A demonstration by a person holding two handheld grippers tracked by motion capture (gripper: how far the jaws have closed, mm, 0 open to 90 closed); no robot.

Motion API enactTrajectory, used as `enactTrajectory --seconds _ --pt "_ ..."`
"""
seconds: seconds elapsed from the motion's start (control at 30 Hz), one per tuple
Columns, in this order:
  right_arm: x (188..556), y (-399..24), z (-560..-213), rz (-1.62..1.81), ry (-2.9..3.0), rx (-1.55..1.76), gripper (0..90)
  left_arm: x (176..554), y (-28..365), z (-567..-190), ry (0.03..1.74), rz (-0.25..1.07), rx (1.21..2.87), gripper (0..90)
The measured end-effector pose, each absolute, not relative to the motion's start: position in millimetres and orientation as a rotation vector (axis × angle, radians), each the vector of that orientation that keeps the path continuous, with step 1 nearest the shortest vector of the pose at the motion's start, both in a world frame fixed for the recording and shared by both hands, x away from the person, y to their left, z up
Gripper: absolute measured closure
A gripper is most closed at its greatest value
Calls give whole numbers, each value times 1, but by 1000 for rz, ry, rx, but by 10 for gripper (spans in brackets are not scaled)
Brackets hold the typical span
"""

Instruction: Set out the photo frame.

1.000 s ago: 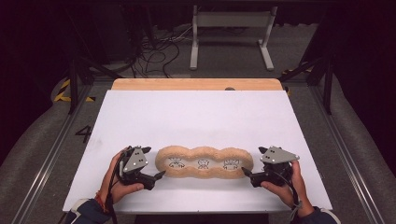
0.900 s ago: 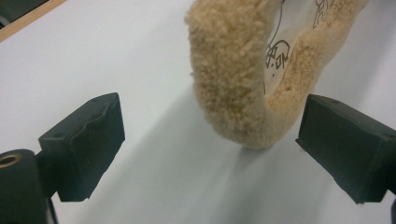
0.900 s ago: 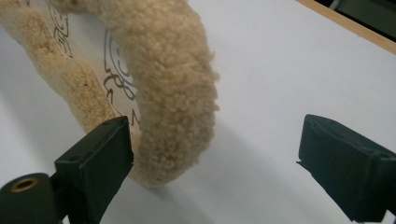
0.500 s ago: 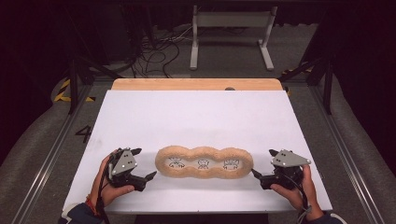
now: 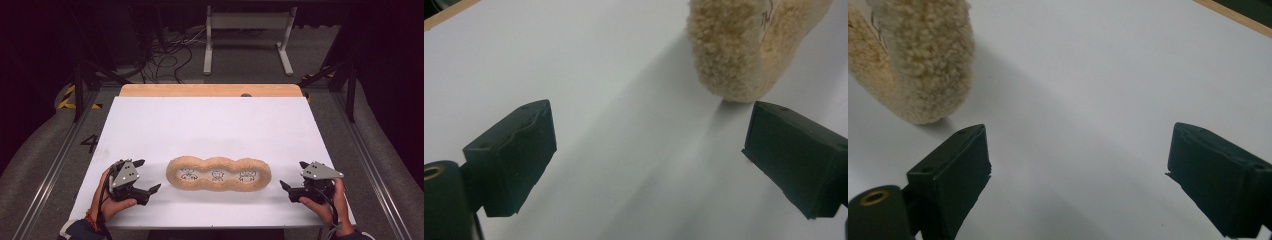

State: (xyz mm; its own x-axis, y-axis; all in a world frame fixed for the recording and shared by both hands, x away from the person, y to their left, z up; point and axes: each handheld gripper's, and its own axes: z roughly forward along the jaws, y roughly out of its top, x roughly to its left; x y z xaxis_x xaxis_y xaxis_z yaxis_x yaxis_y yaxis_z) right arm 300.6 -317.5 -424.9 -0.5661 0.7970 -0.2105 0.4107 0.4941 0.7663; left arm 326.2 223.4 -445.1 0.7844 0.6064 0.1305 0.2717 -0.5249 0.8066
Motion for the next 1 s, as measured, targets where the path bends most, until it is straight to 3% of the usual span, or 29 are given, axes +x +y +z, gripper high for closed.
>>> enactTrajectory --seconds 1.0 --pt "292 -343 -444 918 2086 1098 100 331 264 -457 756 509 2125 67"
